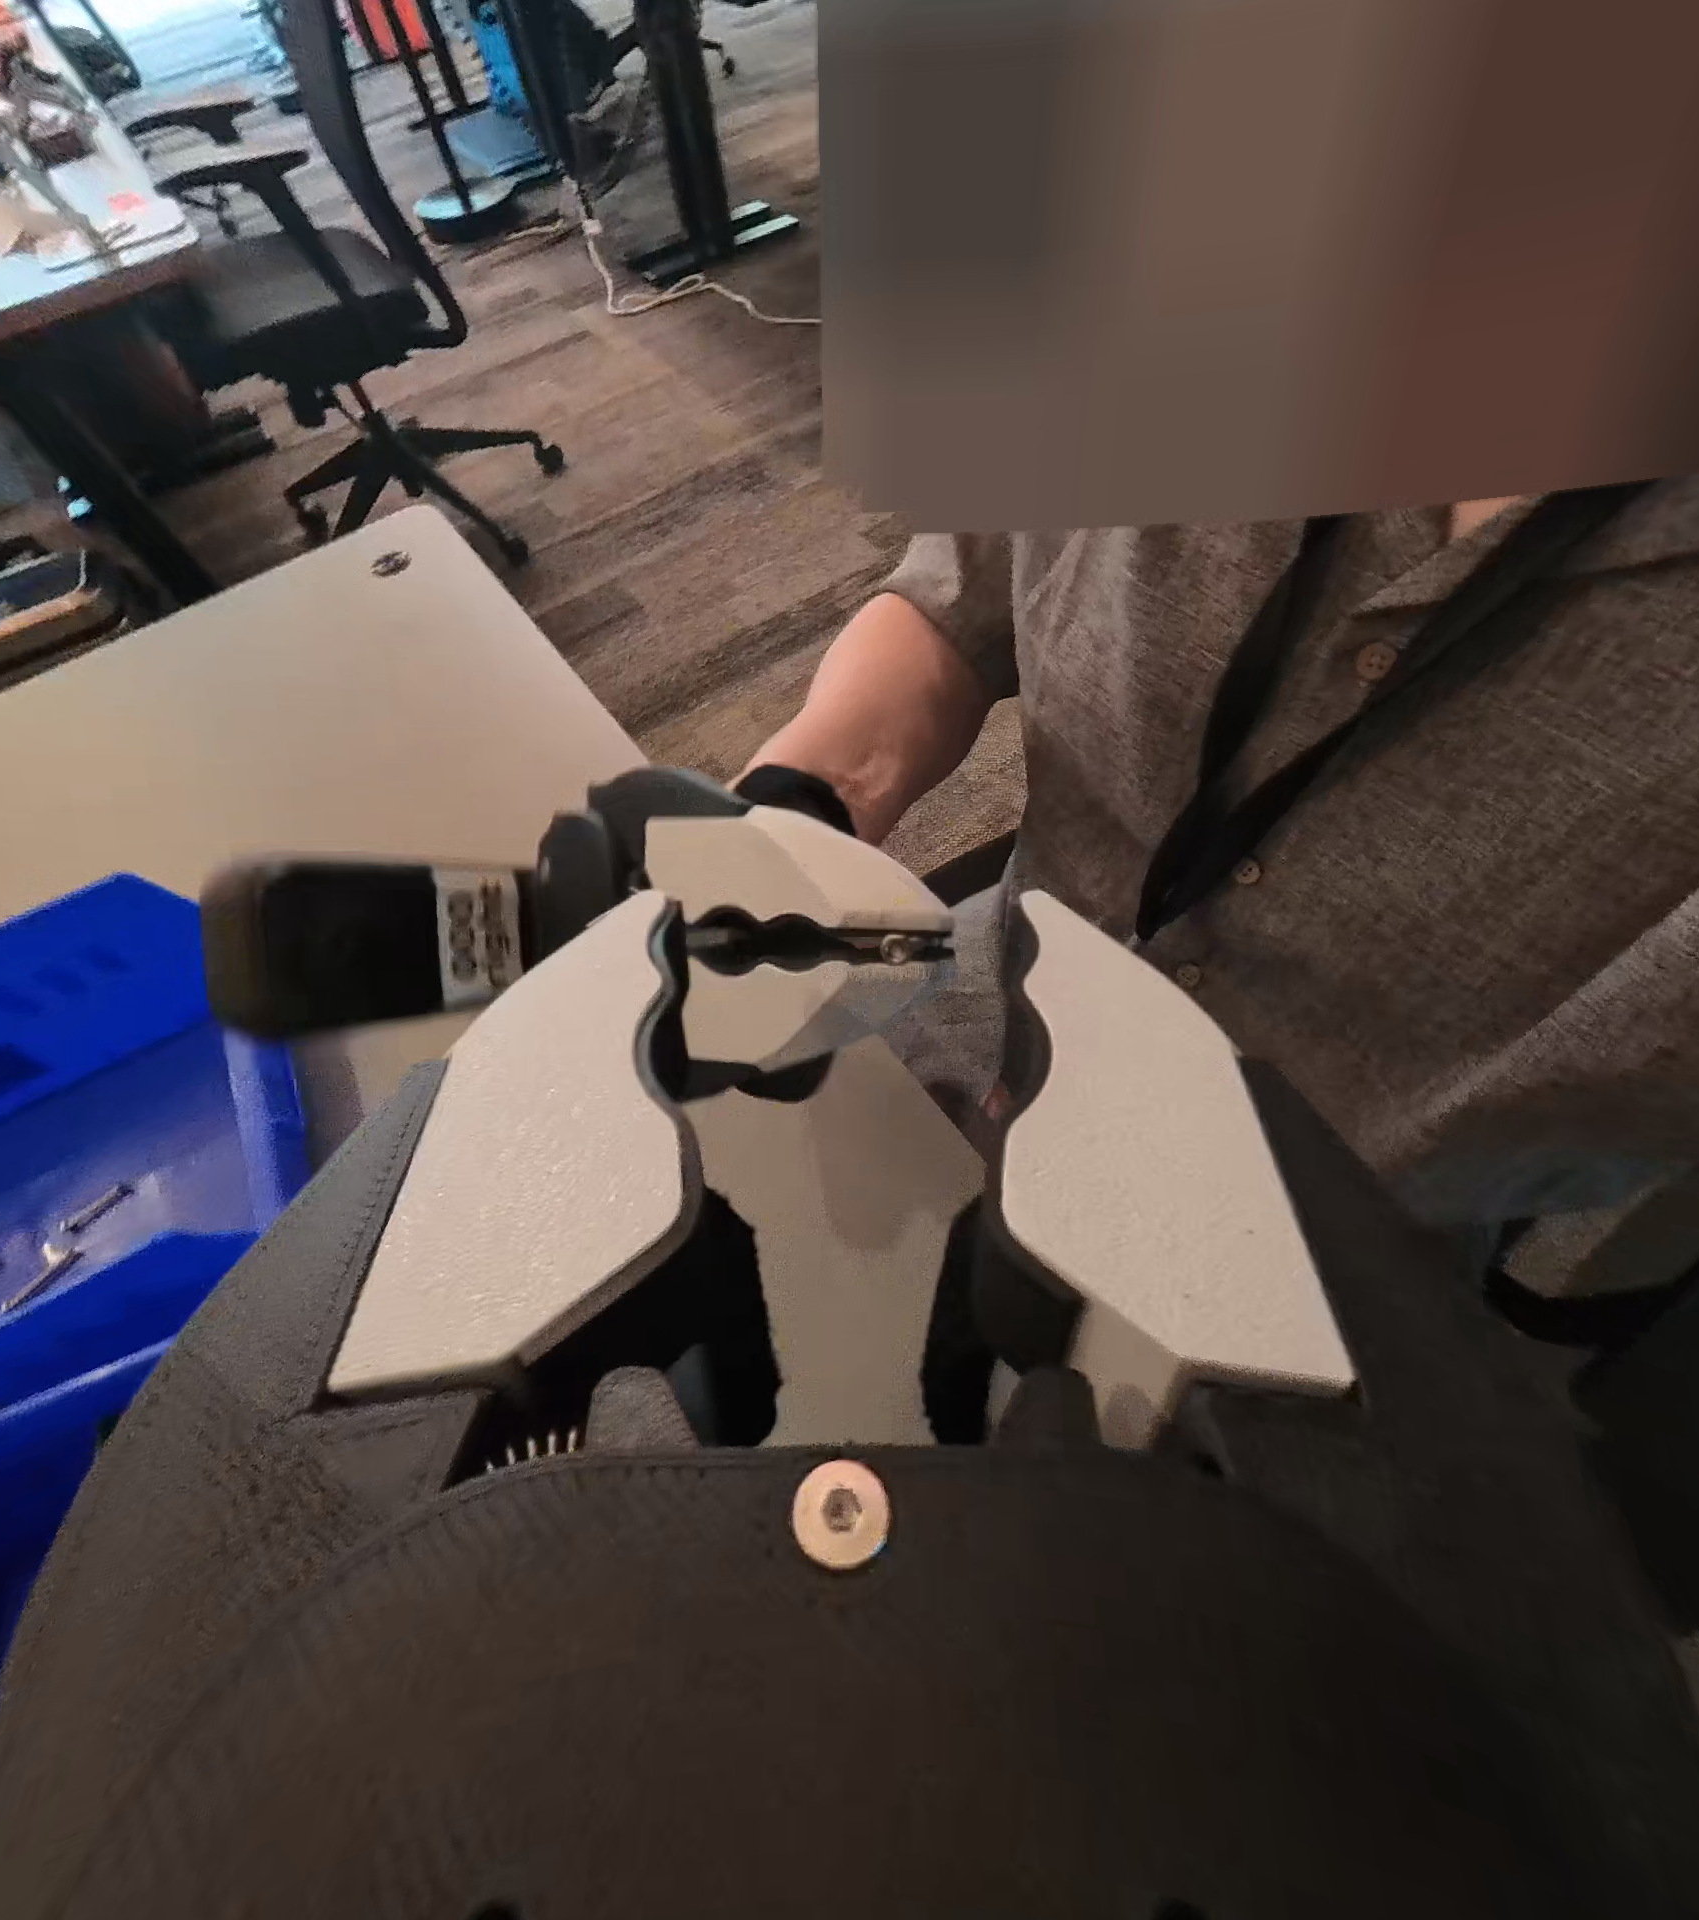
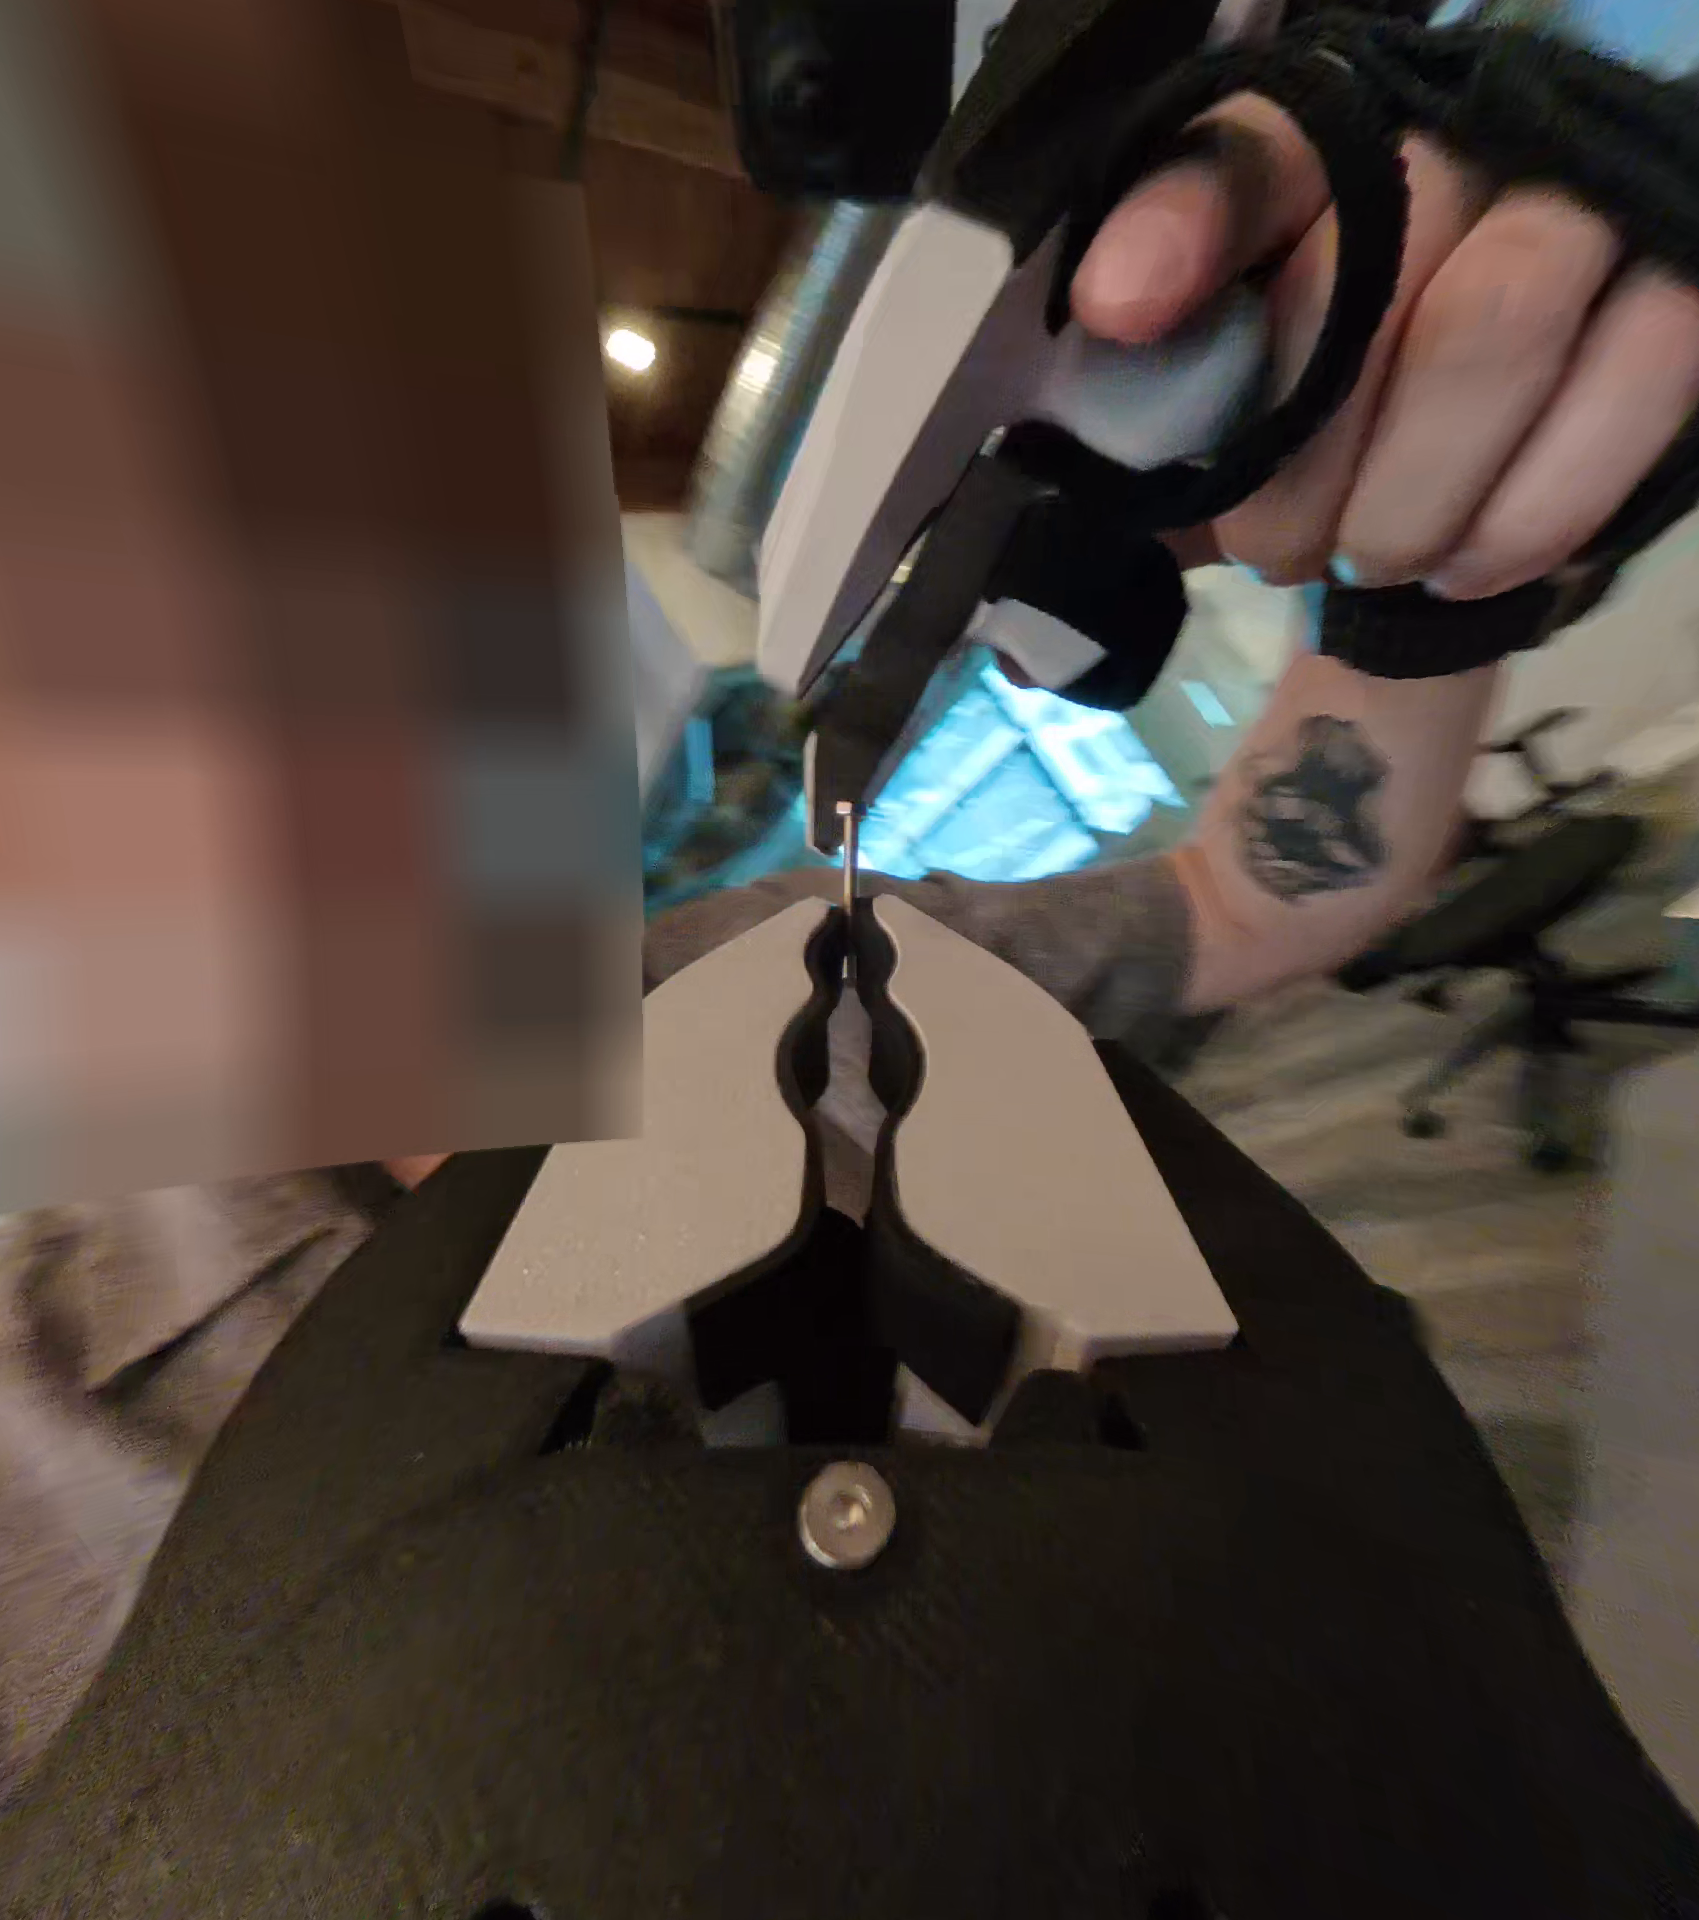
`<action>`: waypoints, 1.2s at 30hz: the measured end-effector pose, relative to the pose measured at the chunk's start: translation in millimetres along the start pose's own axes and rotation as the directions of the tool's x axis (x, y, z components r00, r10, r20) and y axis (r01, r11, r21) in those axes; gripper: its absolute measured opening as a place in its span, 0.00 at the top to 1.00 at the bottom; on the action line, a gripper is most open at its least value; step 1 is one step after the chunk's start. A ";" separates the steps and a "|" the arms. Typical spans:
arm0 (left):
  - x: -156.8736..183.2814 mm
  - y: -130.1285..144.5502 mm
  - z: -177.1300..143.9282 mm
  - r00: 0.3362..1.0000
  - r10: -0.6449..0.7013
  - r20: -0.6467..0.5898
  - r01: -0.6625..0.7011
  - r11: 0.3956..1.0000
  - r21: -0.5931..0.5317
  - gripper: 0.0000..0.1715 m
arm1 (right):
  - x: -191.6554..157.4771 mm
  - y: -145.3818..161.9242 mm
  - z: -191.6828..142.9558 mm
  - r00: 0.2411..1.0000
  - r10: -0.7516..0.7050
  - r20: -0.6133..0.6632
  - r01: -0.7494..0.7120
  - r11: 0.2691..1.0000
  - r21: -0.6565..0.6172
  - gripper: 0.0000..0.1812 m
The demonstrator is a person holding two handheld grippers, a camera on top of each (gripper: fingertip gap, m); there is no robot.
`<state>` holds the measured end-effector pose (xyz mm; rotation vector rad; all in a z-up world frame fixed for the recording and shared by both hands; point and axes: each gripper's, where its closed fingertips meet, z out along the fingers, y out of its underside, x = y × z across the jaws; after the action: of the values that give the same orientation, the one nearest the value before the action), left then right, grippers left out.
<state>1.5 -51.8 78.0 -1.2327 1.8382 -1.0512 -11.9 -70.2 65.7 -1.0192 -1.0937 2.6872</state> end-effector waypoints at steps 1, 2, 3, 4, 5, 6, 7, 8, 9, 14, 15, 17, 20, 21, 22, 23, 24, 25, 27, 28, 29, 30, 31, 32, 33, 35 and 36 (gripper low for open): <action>-2.3 -1.3 -3.1 1.000 -0.023 0.019 0.023 1.000 0.000 0.64 | 2.8 -1.0 -0.2 0.994 -0.066 -0.083 0.065 0.998 -0.021 0.99; -6.4 -1.6 -6.6 0.997 -0.057 0.051 0.058 0.998 -0.005 0.64 | 7.7 -3.5 -3.0 0.968 -0.154 -0.196 0.146 0.988 -0.056 0.99; -11.1 1.5 -10.0 0.992 -0.091 0.090 0.094 0.995 -0.029 0.63 | 19.1 -7.3 -10.7 0.888 -0.282 -0.364 0.251 0.959 -0.130 0.99; -16.7 6.2 -13.4 0.982 -0.122 0.143 0.131 0.989 -0.060 0.65 | 28.9 -11.1 -21.6 0.748 -0.425 -0.510 0.346 0.905 -0.248 0.99; -24.1 13.6 -17.0 0.966 -0.152 0.212 0.176 0.979 -0.100 0.74 | 33.7 -17.2 -32.1 0.583 -0.546 -0.602 0.407 0.837 -0.365 0.99; -25.8 19.8 -18.1 0.954 -0.173 0.246 0.211 0.968 -0.136 0.75 | 34.4 -23.9 -40.7 0.418 -0.642 -0.643 0.445 0.762 -0.471 0.99; -31.3 25.2 -19.4 0.931 -0.191 0.310 0.248 0.956 -0.156 0.76 | 34.6 -27.7 -47.1 0.295 -0.697 -0.653 0.442 0.706 -0.553 0.99; -37.2 30.8 -20.6 0.904 -0.202 0.378 0.284 0.942 -0.177 0.76 | 36.9 -28.5 -52.0 0.216 -0.727 -0.652 0.416 0.672 -0.612 0.99; -37.8 35.5 -18.6 0.890 -0.210 0.405 0.310 0.929 -0.201 0.75 | 39.8 -28.7 -56.6 0.152 -0.750 -0.644 0.393 0.644 -0.657 0.99; -35.7 55.6 -8.6 0.844 -0.295 0.447 0.448 0.847 -0.287 0.79 | 49.7 -25.9 -61.6 0.056 -0.789 -0.612 0.351 0.589 -0.728 0.99; -33.4 57.6 -6.4 0.843 -0.317 0.435 0.464 0.837 -0.290 0.84 | 49.1 -26.1 -61.1 0.051 -0.791 -0.609 0.354 0.585 -0.730 0.99; -28.6 59.4 -2.4 0.848 -0.348 0.399 0.477 0.830 -0.289 0.91 | 48.0 -26.1 -61.1 0.048 -0.793 -0.607 0.352 0.582 -0.733 0.99; -30.9 60.8 -1.4 0.842 -0.356 0.405 0.484 0.830 -0.277 0.89 | 46.5 -26.0 -61.5 0.046 -0.794 -0.606 0.348 0.581 -0.736 0.99; -32.6 60.8 -1.3 0.838 -0.358 0.411 0.487 0.831 -0.269 0.87 | 46.4 -25.8 -61.3 0.046 -0.794 -0.606 0.347 0.581 -0.736 0.99; -32.4 60.4 -0.4 0.841 -0.363 0.402 0.487 0.831 -0.267 0.87 | 46.3 -25.9 -61.3 0.045 -0.795 -0.605 0.348 0.581 -0.736 0.99; -33.6 60.6 -0.2 0.839 -0.364 0.405 0.489 0.831 -0.265 0.87 | 46.3 -26.0 -61.1 0.044 -0.795 -0.604 0.347 0.579 -0.737 0.99; -33.6 59.8 0.9 0.841 -0.366 0.398 0.487 0.833 -0.262 0.87 | 46.4 -25.7 -60.9 0.046 -0.795 -0.604 0.345 0.581 -0.738 0.99; -34.1 59.2 1.7 0.843 -0.367 0.395 0.485 0.835 -0.259 0.87 | 46.0 -25.8 -60.2 0.047 -0.795 -0.604 0.348 0.580 -0.736 0.99; -34.7 57.8 2.8 0.846 -0.366 0.388 0.480 0.839 -0.256 0.88 | 46.0 -25.3 -59.9 0.048 -0.797 -0.602 0.342 0.579 -0.740 0.99; -35.4 57.1 3.2 0.846 -0.367 0.387 0.480 0.840 -0.252 0.88 | 45.8 -25.5 -59.4 0.045 -0.798 -0.600 0.344 0.577 -0.741 0.99; -35.1 56.5 3.7 0.848 -0.369 0.380 0.478 0.841 -0.252 0.90 | 45.5 -25.4 -59.1 0.046 -0.799 -0.600 0.345 0.576 -0.741 0.99; -35.2 56.4 4.0 0.850 -0.369 0.377 0.478 0.841 -0.255 0.91 | 45.4 -25.1 -58.3 0.048 -0.799 -0.599 0.345 0.576 -0.741 0.99; -35.7 56.3 4.0 0.850 -0.367 0.379 0.477 0.841 -0.255 0.91 | 45.3 -25.3 -58.1 0.045 -0.801 -0.597 0.345 0.573 -0.743 0.99; -35.2 56.0 4.3 0.853 -0.364 0.375 0.473 0.842 -0.258 0.93 | 45.1 -25.3 -58.1 0.042 -0.802 -0.595 0.344 0.571 -0.745 0.99; -35.8 56.1 4.0 0.853 -0.358 0.379 0.470 0.844 -0.260 0.95 | 44.5 -25.3 -57.3 0.046 -0.802 -0.596 0.348 0.572 -0.743 0.99; -35.8 56.1 3.7 0.857 -0.347 0.382 0.461 0.847 -0.263 0.97 | 43.0 -25.4 -56.3 0.047 -0.803 -0.594 0.351 0.570 -0.743 0.99; -35.3 55.8 3.9 0.858 -0.346 0.379 0.458 0.849 -0.264 0.97 | 42.6 -25.3 -56.1 0.047 -0.805 -0.591 0.351 0.568 -0.745 0.99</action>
<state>-5.8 -7.0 30.1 -1.9514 1.5794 -0.6877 -15.8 -5.3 28.8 -1.3676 -1.3131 0.8082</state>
